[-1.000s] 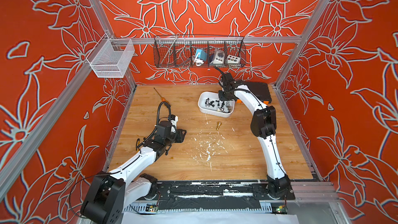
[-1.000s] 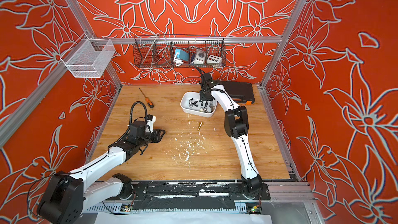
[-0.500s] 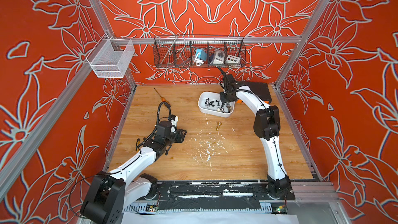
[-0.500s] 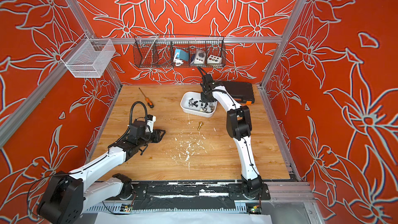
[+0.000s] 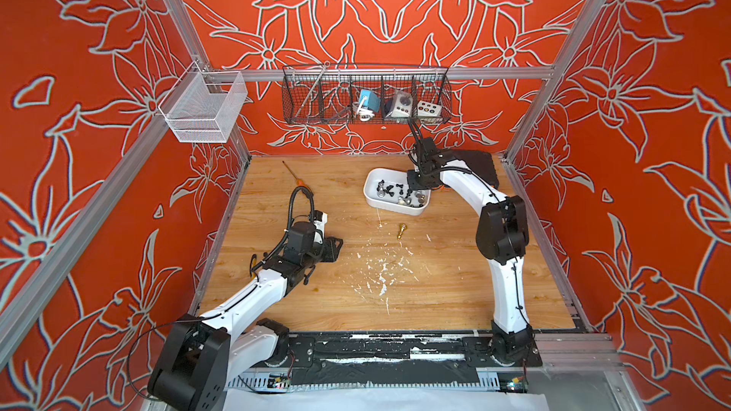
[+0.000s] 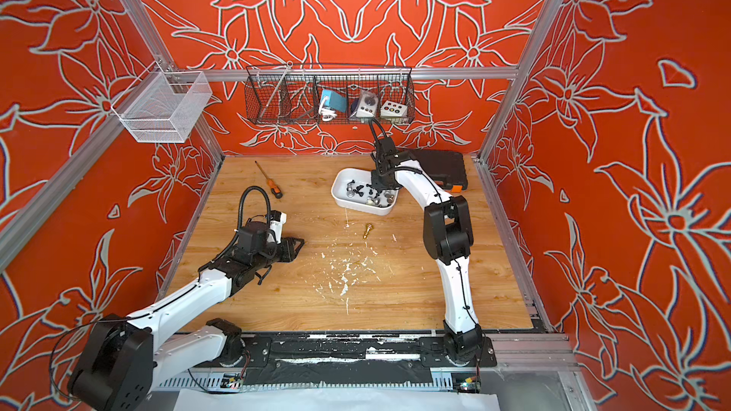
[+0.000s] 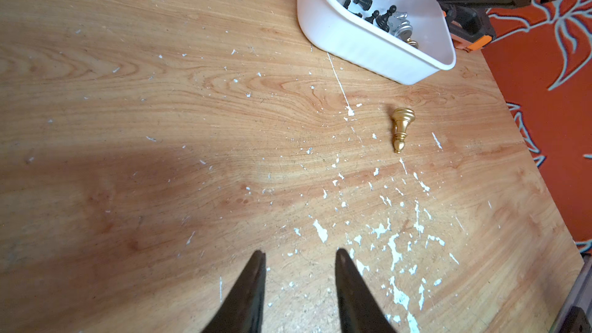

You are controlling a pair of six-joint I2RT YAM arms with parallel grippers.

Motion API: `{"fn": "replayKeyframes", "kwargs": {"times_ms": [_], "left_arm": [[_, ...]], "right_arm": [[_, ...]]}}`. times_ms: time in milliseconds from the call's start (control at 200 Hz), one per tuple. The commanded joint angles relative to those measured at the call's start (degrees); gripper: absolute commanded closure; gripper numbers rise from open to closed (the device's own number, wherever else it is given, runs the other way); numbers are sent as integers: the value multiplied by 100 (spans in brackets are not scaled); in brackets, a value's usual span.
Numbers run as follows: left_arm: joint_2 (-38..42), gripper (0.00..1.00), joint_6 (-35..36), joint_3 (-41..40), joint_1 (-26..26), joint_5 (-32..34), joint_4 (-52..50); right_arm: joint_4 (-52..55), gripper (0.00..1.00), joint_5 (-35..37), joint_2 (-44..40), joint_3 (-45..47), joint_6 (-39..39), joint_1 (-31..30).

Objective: Put the chess pieces into the storage box
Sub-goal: Place the chess piece in the storage box, then pick up the chess piece at the center of the board.

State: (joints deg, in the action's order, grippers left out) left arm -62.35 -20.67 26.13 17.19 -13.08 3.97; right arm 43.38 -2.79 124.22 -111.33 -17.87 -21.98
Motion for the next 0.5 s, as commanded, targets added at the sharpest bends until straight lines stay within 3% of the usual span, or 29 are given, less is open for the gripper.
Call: {"fn": "replayKeyframes", "kwargs": {"times_ms": [0, 495], "left_arm": [[-22, 63, -5, -19, -28, -89, 58], [-274, 62, 164, 347, 327, 43, 25]], "right_arm": [[-260, 78, -120, -487, 324, -146, 54], [-520, 80, -284, -1777, 1919, -80, 53]]}}
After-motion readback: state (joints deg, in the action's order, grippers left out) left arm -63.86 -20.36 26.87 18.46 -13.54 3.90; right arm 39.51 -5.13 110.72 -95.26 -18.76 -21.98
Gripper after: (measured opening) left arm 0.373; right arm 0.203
